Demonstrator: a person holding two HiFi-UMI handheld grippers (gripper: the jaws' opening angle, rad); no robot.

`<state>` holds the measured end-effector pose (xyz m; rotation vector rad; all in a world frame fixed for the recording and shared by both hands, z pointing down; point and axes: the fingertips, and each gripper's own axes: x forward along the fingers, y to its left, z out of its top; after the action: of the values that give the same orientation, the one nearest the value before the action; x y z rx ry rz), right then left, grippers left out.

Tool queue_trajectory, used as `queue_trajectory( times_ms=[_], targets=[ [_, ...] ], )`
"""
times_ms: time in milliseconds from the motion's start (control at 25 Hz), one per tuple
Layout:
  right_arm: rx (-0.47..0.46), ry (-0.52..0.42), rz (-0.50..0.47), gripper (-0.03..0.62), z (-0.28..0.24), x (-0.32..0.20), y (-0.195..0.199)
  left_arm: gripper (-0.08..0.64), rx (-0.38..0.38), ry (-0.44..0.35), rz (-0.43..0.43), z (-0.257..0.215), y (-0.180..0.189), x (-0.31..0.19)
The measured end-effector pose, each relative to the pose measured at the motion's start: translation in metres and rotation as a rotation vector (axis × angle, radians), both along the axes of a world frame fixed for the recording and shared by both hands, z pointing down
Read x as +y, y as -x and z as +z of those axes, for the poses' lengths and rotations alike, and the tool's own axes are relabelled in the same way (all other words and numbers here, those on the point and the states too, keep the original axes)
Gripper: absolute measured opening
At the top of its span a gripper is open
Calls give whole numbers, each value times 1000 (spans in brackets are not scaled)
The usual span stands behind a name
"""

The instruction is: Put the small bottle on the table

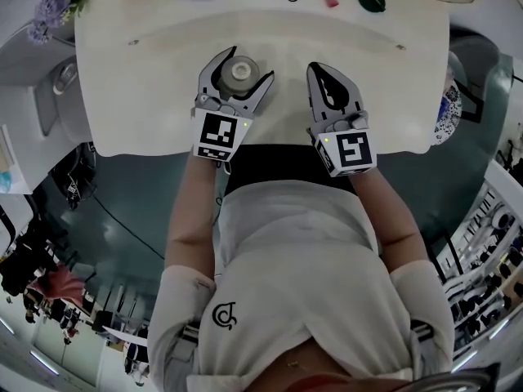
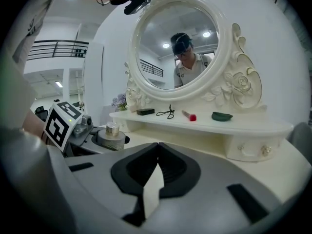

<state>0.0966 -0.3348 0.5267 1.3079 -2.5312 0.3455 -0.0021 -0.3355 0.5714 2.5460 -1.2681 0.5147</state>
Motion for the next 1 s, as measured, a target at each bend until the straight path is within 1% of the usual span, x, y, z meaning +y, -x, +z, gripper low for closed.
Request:
queue_trajectory(
  times_ms=[120, 200, 320, 520, 600, 680, 800, 880, 1000],
  targets=[
    [-5, 4, 1, 8, -1, 1, 3, 353, -45, 26, 0, 6, -1, -1],
    [-5, -3, -3, 8, -3, 2, 5, 353, -58, 33, -11, 8, -1, -3],
    [-7, -8, 0, 8, -6, 1, 3, 353, -59, 33, -22, 7, 1, -3],
    [-25, 10, 21, 8, -2, -1, -5, 353, -57, 34, -11, 8, -1, -2],
    [-38, 14, 24, 8, -2, -1, -4, 353, -55, 49, 9, 9, -2, -1],
    [-51, 19, 22, 8, -2, -1, -2, 353, -59, 76, 47, 11, -5, 2],
    [-59, 30, 16, 8, 2, 1, -1, 354, -82, 95, 96, 14, -11, 5],
    [-62, 37, 13, 8, 3, 2, 0, 356, -77, 91, 95, 13, -12, 5],
    [-67, 41, 15, 8, 5, 3, -1, 375, -42, 91, 61, 10, -9, 5]
  ],
)
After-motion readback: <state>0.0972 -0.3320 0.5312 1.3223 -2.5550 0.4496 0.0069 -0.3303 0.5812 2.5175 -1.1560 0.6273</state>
